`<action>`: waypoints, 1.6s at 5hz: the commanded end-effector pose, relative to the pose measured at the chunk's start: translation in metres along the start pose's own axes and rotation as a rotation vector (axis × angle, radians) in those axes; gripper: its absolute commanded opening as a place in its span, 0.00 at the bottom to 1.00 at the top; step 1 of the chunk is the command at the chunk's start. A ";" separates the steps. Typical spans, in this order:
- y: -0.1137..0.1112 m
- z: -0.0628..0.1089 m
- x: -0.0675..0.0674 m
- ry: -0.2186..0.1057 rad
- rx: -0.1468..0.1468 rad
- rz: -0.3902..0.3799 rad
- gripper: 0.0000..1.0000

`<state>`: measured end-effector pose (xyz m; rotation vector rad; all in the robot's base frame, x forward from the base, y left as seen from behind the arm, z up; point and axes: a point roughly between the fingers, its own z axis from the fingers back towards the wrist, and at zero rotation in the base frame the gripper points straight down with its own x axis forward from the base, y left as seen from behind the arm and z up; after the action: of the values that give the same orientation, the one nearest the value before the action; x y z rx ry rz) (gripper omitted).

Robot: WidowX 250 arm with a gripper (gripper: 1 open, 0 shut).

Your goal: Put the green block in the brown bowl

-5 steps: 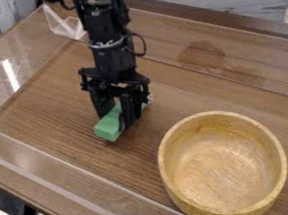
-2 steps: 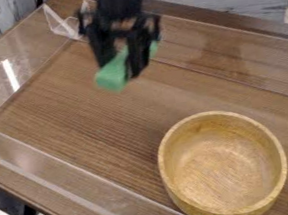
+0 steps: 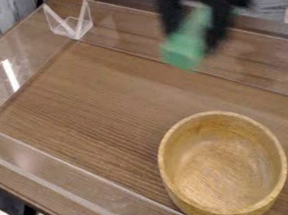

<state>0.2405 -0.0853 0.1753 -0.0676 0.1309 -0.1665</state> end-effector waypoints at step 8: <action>-0.050 -0.037 -0.047 -0.228 0.064 0.027 0.00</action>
<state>0.1787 -0.1285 0.1375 0.0019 -0.0583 -0.1377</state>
